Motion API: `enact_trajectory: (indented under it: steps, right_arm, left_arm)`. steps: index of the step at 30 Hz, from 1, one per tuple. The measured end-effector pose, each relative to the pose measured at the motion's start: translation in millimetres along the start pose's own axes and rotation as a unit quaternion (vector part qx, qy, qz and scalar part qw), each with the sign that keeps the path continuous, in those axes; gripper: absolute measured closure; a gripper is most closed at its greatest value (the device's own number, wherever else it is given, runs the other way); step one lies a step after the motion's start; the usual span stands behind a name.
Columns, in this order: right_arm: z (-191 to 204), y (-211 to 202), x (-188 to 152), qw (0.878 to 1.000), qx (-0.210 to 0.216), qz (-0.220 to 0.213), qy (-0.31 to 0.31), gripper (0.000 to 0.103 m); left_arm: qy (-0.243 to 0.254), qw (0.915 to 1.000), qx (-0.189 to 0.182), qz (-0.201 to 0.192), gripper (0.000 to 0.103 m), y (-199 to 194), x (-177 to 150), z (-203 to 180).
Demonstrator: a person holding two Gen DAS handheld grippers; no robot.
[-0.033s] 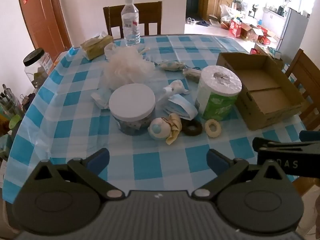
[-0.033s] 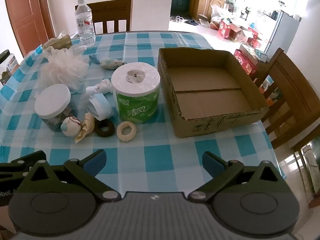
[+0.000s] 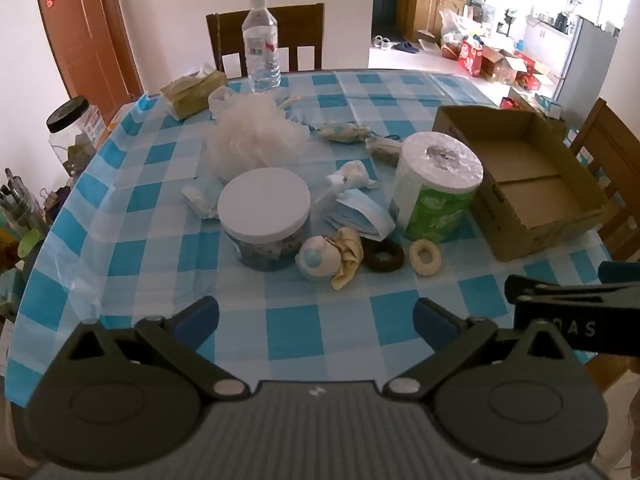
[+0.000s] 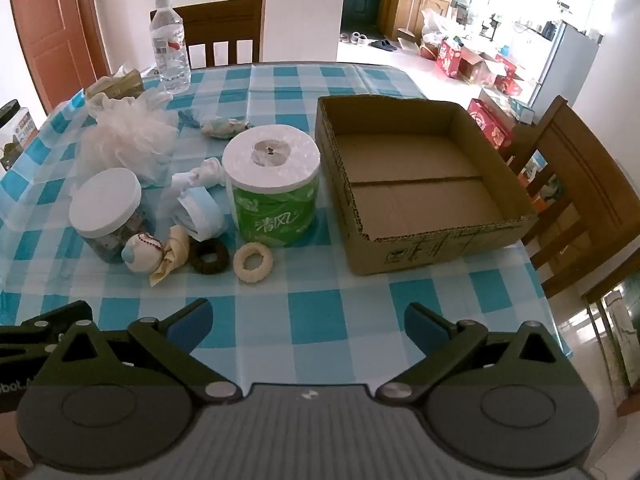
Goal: Organize soft objects
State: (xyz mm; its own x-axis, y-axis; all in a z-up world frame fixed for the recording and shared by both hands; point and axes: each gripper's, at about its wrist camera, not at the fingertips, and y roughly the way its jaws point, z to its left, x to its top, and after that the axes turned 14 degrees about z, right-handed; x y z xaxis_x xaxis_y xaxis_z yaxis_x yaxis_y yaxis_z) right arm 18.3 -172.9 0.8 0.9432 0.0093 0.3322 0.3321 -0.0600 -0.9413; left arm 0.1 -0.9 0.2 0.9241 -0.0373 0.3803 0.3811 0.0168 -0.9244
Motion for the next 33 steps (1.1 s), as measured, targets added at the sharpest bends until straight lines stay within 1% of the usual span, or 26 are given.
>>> enact_trajectory:
  steps: [3, 4, 8, 9, 14, 16, 33]
  right_arm:
    - [0.0, -1.0, -0.1, 1.0, 0.001, -0.002, 0.0, 0.0]
    - [-0.2, -1.3, -0.1, 1.0, 0.001, -0.003, 0.001, 0.0]
    - [-1.1, -2.3, -0.1, 1.0, 0.002, -0.006, 0.0, 0.0]
    - [1.0, -2.6, -3.0, 1.0, -0.003, -0.004, 0.003, 0.0]
    - [-1.2, -3.5, -2.1, 1.0, -0.004, -0.007, 0.004, 0.0]
    - [-0.9, -3.9, -1.7, 1.0, -0.005, -0.007, 0.003, 0.0]
    - [-3.9, -6.2, -2.0, 1.0, -0.004, -0.012, 0.003, 0.0]
  left_arm:
    - [0.001, 1.0, 0.003, -0.001, 0.001, 0.2, 0.8, -1.1]
    - [-0.002, 0.9999, -0.006, -0.008, 0.001, 0.0, -2.2, -1.4]
    - [-0.001, 0.9999, -0.003, -0.011, 0.001, -1.1, -6.2, -2.4]
    - [-0.002, 1.0, -0.005, -0.006, 0.001, -3.2, 1.3, -4.9]
    - [0.001, 1.0, -0.005, -0.007, 0.001, -2.3, 1.1, -8.8]
    - [-0.001, 1.0, -0.008, -0.005, 0.001, -6.8, 1.4, -2.2]
    - [0.0, 0.9999, -0.008, -0.007, 0.001, -10.5, 1.9, -2.9]
